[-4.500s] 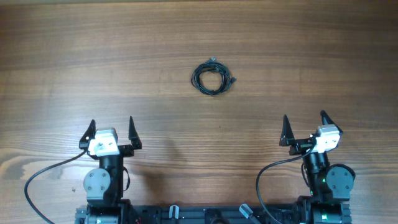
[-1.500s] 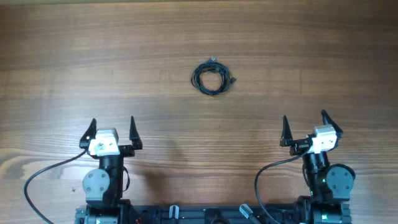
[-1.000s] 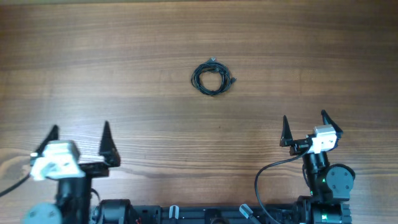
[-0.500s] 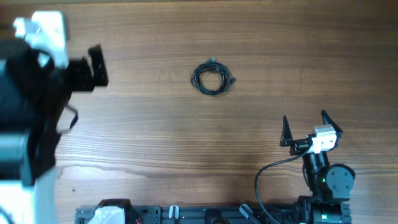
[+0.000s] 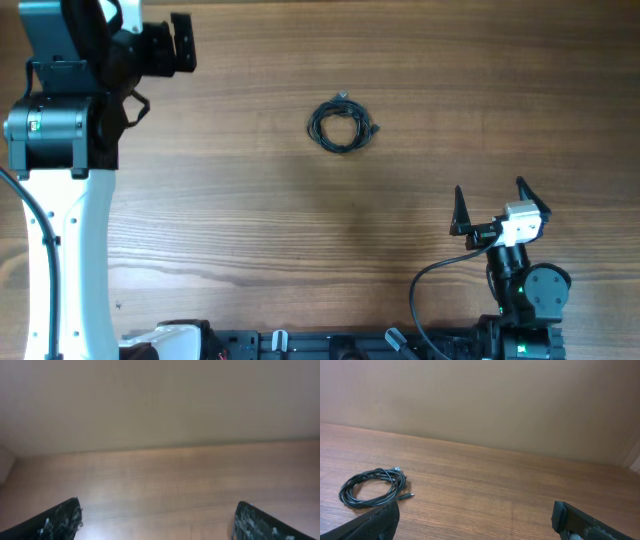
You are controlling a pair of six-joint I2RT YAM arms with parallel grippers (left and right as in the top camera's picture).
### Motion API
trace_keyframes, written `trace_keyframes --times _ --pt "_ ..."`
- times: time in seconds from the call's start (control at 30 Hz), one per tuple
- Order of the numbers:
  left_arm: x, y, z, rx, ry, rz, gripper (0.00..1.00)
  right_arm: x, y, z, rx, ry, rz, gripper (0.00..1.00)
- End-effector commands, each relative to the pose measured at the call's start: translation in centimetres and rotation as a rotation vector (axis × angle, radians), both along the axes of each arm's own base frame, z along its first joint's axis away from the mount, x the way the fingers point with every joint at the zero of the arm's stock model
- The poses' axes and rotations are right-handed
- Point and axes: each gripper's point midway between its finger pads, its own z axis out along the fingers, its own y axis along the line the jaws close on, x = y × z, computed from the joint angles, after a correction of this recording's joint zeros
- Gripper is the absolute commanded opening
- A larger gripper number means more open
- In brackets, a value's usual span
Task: Untangle cables
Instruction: 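Raise the left arm and move its gripper toward the cable's left side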
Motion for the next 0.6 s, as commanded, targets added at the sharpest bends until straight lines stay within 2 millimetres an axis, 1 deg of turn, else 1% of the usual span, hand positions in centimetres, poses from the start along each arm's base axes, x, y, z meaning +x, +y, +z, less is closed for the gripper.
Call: trace_keyframes --times 0.0,0.07,0.13,0.17,0.23,0.3,0.4,0.43,0.5,0.57 --pt "0.6 0.3 2.9 0.009 -0.107 0.001 1.0 -0.1 0.2 0.2 -0.012 -0.012 0.011 1.0" --pt "0.5 0.4 3.4 0.0 -0.128 0.009 1.0 -0.1 0.2 0.2 -0.012 -0.012 0.011 1.0" --pt "0.7 0.5 3.3 -0.04 -0.131 0.033 1.0 -0.1 0.2 0.2 -0.012 -0.012 0.011 1.0" --pt "0.8 0.4 2.8 -0.05 -0.124 0.037 1.0 -0.1 0.2 0.2 -0.012 -0.012 0.011 1.0" --pt "1.0 0.4 0.5 -0.06 -0.088 0.042 1.0 -0.1 0.2 0.2 -0.012 -0.012 0.011 1.0" --pt "0.7 0.4 -1.8 -0.058 -0.069 0.043 1.0 -0.1 0.2 0.2 -0.012 -0.012 0.011 1.0" --pt "-0.8 0.5 -3.8 -0.057 -0.105 0.046 1.0 -0.1 0.2 0.2 -0.012 -0.012 0.011 1.0" --pt "-1.3 0.7 -4.0 -0.054 -0.126 0.056 1.0 -0.1 0.2 0.2 -0.012 -0.012 0.011 1.0" --pt "-2.9 0.7 -3.8 -0.112 -0.19 0.078 0.99 -0.1 0.2 0.2 -0.012 -0.012 0.011 1.0" --pt "-3.5 0.7 -3.8 -0.191 -0.222 0.105 0.99 -0.1 0.2 0.2 -0.012 -0.012 0.011 1.0"
